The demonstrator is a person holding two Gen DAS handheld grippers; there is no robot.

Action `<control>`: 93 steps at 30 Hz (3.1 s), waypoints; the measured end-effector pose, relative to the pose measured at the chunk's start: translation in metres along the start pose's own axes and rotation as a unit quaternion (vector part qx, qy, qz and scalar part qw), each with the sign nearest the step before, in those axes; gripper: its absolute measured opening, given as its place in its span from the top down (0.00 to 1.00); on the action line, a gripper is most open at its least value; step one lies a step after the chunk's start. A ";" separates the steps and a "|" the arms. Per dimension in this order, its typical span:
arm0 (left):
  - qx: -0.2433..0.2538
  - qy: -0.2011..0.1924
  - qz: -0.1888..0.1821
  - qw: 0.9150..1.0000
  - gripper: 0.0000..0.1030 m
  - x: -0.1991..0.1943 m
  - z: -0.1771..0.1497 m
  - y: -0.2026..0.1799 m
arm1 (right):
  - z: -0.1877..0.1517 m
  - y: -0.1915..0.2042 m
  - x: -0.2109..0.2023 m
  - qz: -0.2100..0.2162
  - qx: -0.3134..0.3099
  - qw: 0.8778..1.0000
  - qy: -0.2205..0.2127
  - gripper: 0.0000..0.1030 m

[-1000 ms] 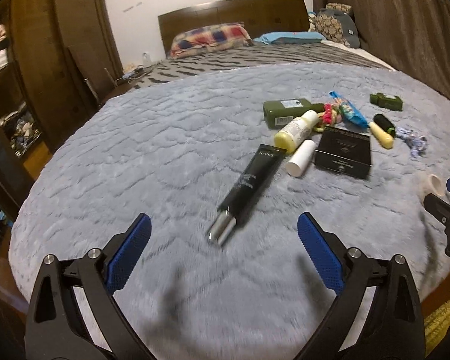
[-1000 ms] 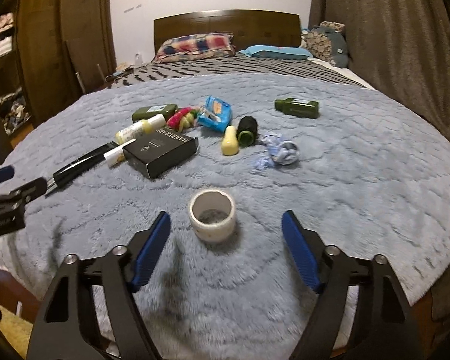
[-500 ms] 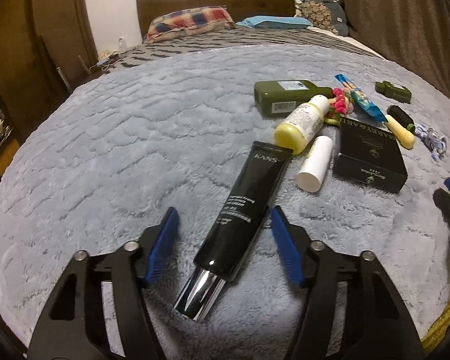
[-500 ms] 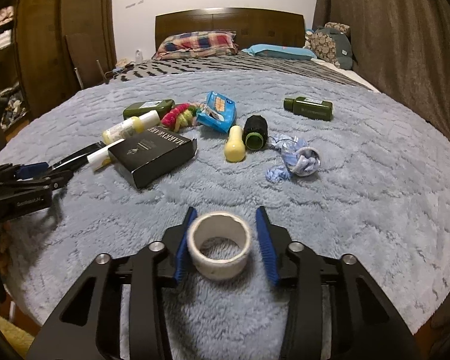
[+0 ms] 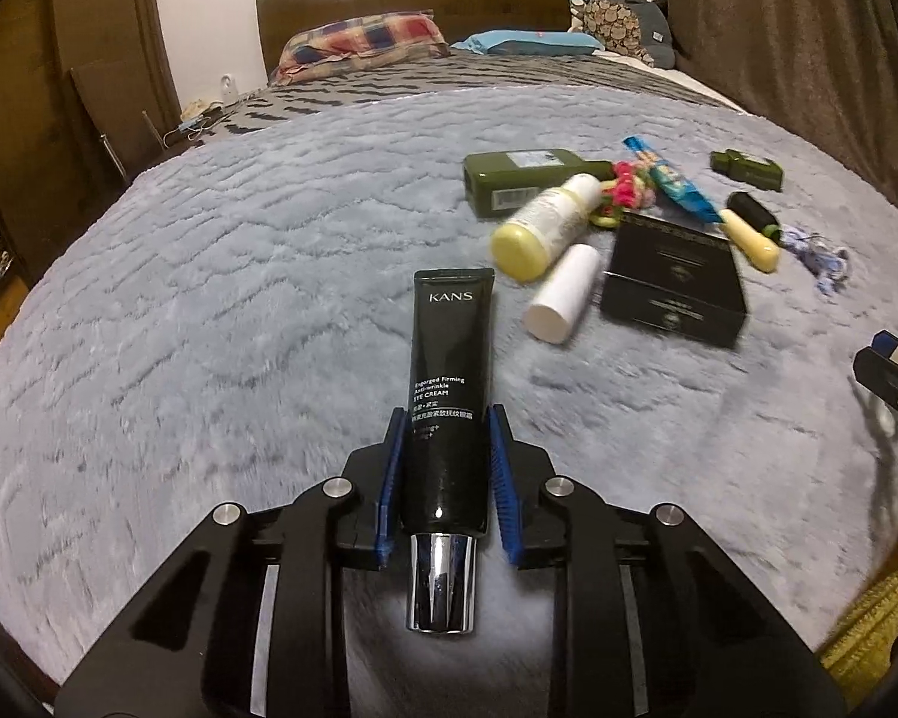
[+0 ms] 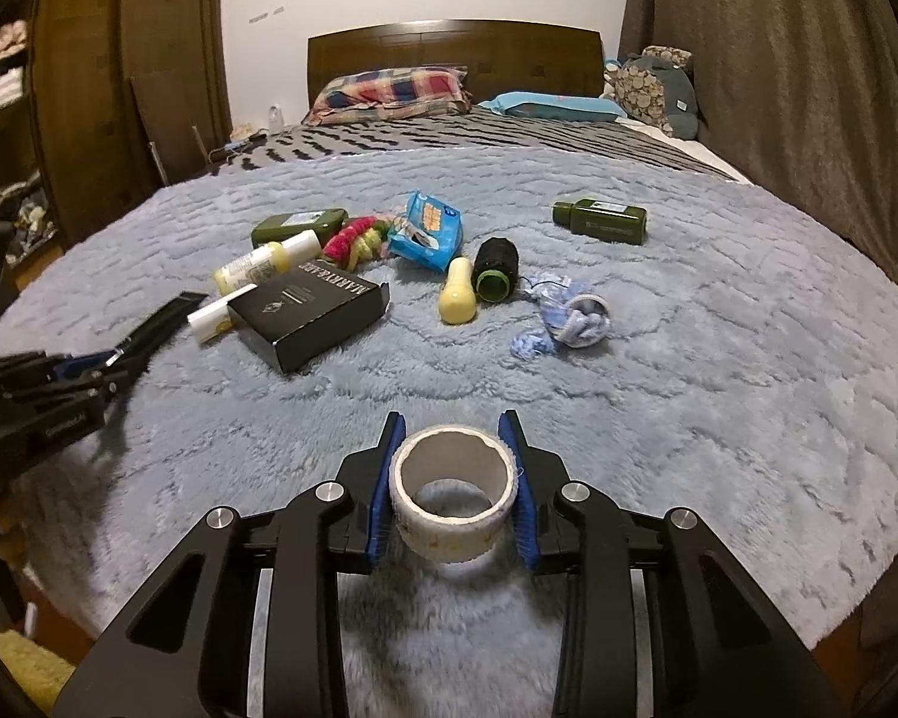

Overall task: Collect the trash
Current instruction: 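Lower both held items below the bed edge and open both tools over the bin, then raise both tools back over the bed toward the remaining items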

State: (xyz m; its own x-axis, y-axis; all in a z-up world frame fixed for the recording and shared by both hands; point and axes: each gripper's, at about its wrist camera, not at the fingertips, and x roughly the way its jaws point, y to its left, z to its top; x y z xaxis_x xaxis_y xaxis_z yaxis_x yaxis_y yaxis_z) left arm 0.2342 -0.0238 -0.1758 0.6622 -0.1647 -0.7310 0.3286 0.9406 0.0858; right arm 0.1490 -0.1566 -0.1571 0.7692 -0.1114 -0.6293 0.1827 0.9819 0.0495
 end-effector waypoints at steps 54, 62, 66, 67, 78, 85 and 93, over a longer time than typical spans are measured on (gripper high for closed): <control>0.031 0.241 -0.186 0.952 0.76 -0.004 -0.215 -0.149 | -0.208 -0.017 -0.007 0.058 0.022 0.959 0.278 0.68; 0.041 0.269 -0.190 0.943 0.76 0.025 -0.217 -0.159 | -0.225 -0.022 0.020 0.058 0.040 0.948 0.309 0.68; 0.045 0.277 -0.187 0.941 0.75 0.034 -0.220 -0.170 | -0.226 -0.024 0.027 0.061 0.046 0.946 0.314 0.66; 0.046 0.276 -0.187 0.942 0.71 0.036 -0.219 -0.173 | -0.226 -0.025 0.028 0.058 0.046 0.946 0.315 0.66; 0.042 0.226 -0.140 0.963 0.44 0.017 -0.198 -0.162 | -0.183 -0.039 0.005 0.040 0.057 0.961 0.267 0.40; 0.037 0.141 -0.122 0.982 0.33 -0.036 -0.164 -0.149 | -0.120 -0.044 -0.050 0.026 0.048 0.985 0.162 0.30; 0.036 0.046 -0.094 0.994 0.26 -0.089 -0.106 -0.109 | -0.047 -0.058 -0.076 0.002 0.023 0.998 0.064 0.28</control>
State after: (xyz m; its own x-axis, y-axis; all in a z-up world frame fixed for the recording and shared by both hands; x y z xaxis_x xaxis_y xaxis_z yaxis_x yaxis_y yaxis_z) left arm 0.0677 -0.0803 -0.1919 0.5207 -0.3046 -0.7976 0.4903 0.8715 -0.0127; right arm 0.0509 -0.1982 -0.1482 0.6861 -0.0844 -0.7226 0.2099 0.9740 0.0856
